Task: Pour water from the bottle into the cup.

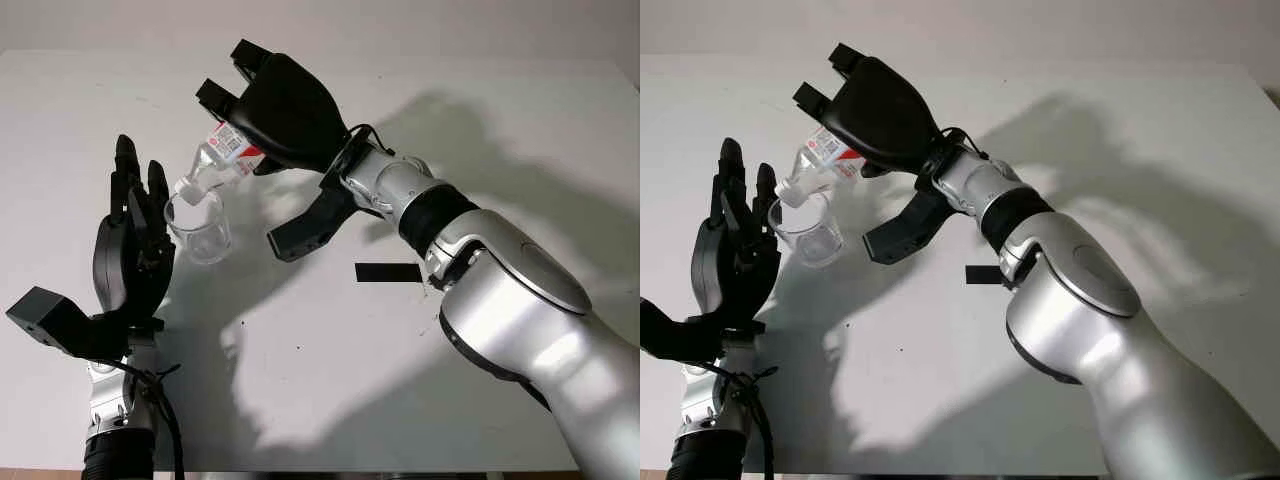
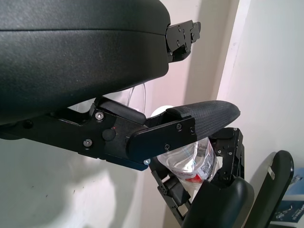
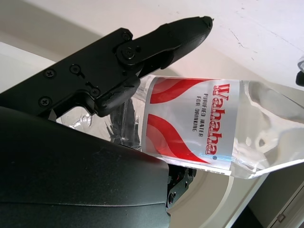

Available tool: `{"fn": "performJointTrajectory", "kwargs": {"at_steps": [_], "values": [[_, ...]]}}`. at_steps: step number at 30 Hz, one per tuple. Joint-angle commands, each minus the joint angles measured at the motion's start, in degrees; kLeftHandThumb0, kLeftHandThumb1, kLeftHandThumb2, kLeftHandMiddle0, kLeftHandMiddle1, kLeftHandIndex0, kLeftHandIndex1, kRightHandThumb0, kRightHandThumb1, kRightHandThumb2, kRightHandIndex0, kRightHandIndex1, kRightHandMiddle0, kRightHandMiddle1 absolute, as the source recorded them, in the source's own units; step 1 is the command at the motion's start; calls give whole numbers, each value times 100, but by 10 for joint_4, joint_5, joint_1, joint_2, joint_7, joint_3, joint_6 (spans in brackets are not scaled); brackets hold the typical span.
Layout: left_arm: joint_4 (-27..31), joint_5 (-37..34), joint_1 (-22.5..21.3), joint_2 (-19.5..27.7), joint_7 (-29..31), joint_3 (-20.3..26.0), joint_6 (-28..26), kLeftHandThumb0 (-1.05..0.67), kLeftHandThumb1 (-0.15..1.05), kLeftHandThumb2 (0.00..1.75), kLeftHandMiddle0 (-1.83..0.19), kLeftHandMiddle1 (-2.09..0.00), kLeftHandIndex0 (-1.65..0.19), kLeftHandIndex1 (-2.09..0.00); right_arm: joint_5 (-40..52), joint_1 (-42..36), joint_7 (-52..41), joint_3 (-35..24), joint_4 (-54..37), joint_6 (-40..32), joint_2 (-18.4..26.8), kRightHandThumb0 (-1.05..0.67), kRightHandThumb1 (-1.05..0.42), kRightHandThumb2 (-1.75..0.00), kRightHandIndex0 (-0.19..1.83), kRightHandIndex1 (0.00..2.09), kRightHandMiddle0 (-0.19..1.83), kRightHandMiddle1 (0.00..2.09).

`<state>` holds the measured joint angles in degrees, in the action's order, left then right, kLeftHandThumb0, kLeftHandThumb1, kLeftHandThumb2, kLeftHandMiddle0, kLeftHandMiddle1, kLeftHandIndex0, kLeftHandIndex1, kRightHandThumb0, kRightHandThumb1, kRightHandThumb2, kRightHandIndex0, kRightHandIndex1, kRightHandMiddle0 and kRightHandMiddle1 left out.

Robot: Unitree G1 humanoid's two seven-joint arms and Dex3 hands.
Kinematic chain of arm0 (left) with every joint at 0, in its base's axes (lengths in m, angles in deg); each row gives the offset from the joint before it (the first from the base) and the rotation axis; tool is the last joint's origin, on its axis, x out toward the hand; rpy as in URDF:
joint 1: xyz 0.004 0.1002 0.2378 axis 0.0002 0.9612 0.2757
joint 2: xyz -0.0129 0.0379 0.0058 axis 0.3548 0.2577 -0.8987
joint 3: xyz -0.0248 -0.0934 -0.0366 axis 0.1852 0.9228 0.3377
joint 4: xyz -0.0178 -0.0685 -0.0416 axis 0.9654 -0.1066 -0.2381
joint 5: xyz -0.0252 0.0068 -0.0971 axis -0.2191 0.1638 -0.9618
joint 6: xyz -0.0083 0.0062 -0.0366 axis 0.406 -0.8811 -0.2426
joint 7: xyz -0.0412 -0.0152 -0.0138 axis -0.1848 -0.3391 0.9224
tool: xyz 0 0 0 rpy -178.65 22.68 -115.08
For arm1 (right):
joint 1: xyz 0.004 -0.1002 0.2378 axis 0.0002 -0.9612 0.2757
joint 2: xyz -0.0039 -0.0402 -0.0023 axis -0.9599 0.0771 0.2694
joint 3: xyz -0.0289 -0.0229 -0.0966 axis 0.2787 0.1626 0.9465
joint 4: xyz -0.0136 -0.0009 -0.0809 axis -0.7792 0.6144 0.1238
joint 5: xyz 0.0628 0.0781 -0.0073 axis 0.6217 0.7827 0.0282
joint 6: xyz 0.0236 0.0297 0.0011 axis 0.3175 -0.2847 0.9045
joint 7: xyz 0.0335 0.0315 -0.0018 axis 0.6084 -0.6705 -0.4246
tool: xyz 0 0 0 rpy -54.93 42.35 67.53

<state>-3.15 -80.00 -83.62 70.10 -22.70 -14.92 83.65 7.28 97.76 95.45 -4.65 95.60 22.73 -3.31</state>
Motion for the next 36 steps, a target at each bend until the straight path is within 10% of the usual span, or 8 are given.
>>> {"fn": "performJointTrajectory", "kwargs": {"at_steps": [1, 17, 23, 29, 36], "values": [[-27, -1, 26, -19, 1, -2, 5, -74, 105, 70, 19, 0, 19, 0, 1, 19, 6, 1, -1, 1, 5, -48, -105, -24, 121, 209, 61, 209], [-33, 4, 20, -10, 8, -1, 3, -75, 105, 70, 19, 0, 19, 0, -5, 21, 22, 13, 0, 10, 12, -49, -105, -30, 125, 209, 75, 209], [-28, -2, 21, -12, 5, 2, -3, -75, 105, 69, 19, 0, 19, 0, 101, 7, -85, -76, -4, 49, 5, -47, -105, -33, 122, 209, 48, 209], [-25, -2, 22, -9, 2, 3, -8, -74, 105, 69, 19, 0, 19, 0, 227, -15, -159, -185, -12, 88, 5, -44, -105, -29, 122, 209, 91, 209], [-16, -3, 25, -3, 0, 7, -20, -75, 105, 68, 19, 0, 19, 0, 405, -58, -313, -341, -28, 111, 8, -41, -105, -33, 119, 209, 91, 209]]}}
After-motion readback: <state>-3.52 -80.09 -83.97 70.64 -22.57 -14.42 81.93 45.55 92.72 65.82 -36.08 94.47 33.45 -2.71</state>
